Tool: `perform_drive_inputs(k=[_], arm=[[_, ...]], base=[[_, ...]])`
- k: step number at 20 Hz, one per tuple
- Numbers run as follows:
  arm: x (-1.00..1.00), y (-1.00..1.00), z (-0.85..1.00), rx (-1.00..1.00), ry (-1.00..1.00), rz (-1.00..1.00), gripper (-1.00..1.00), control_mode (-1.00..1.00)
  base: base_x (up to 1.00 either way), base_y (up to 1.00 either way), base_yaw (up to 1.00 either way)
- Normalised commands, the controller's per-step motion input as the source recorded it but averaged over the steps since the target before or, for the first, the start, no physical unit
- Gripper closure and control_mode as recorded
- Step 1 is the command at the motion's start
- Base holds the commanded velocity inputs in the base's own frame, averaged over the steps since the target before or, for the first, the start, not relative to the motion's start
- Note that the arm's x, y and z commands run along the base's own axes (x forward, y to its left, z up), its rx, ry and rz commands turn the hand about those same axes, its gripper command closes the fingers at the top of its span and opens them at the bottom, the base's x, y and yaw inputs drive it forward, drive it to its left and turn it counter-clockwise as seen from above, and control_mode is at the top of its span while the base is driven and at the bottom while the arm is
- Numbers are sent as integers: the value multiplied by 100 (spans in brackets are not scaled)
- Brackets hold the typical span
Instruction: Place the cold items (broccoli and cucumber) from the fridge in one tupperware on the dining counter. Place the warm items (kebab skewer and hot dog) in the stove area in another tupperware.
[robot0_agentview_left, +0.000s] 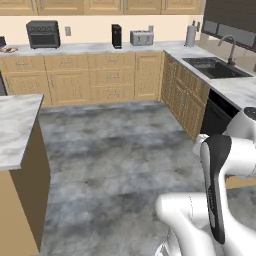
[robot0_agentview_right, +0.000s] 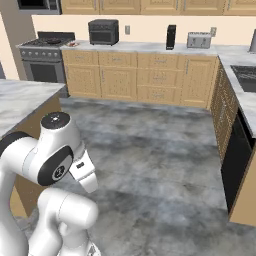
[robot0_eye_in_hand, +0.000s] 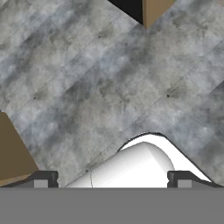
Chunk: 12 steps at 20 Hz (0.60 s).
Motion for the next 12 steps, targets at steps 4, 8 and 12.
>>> perform_drive_inputs(k=[4, 8, 12], arm=[[0, 0, 0, 0, 0, 0, -100, 100], [0, 0, 0, 0, 0, 0, -100, 100], [0, 0, 0, 0, 0, 0, -100, 100]], base=[[100, -6, 0], [100, -1, 0], [100, -2, 0]])
